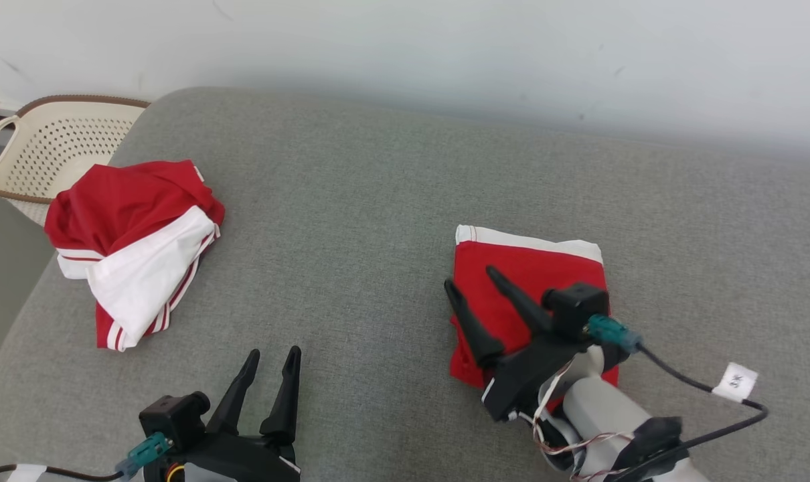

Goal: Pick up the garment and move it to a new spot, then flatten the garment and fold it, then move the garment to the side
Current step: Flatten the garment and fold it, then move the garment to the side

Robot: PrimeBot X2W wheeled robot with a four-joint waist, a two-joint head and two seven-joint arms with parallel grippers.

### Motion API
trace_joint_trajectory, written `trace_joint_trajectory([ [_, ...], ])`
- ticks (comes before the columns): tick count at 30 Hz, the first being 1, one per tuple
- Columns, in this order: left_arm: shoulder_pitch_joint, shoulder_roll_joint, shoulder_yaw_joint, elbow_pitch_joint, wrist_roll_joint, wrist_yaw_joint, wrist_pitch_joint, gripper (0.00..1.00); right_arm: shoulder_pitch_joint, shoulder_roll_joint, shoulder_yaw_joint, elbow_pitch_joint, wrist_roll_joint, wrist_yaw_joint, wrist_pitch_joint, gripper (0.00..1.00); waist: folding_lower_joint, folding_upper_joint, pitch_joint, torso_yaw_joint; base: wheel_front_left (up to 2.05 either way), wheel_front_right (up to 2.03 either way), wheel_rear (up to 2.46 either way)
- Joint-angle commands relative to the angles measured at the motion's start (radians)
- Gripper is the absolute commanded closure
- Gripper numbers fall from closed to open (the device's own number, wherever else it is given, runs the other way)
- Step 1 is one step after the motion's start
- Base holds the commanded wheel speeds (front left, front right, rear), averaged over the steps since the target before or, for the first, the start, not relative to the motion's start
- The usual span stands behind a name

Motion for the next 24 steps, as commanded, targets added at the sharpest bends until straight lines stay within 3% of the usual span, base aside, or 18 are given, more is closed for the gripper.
trace_joint_trajectory([
  [1, 0.011, 0.0, 0.01, -0.001, 0.009, 0.0, 0.0, 0.0, -0.001, -0.014, -0.018, -0.034, 0.011, -0.001, 0.0, 0.0, 0.0, -0.0001, -0.004, -0.009, 0.0, 0.0, 0.0],
  [5, 0.008, 0.0, 0.017, -0.006, 0.017, 0.0, -0.001, 0.0, 0.016, -0.046, -0.122, -0.088, -0.001, -0.001, 0.0, 0.0, 0.0, -0.0001, -0.004, -0.03, 0.0, 0.0, 0.0],
  [12, -0.007, 0.0, 0.004, -0.011, 0.005, 0.0, 0.0, 0.0, 0.051, -0.084, -0.283, 0.021, -0.006, -0.001, 0.0, 0.0, 0.0, -0.0001, 0.007, -0.034, 0.0, 0.0, 0.0],
  [24, -0.024, 0.001, -0.013, 0.001, -0.007, 0.0, -0.001, 0.0, 0.024, -0.079, -0.333, 0.237, 0.013, -0.001, 0.0, 0.0, 0.0, -0.0001, 0.047, 0.011, 0.0, 0.0, 0.0],
])
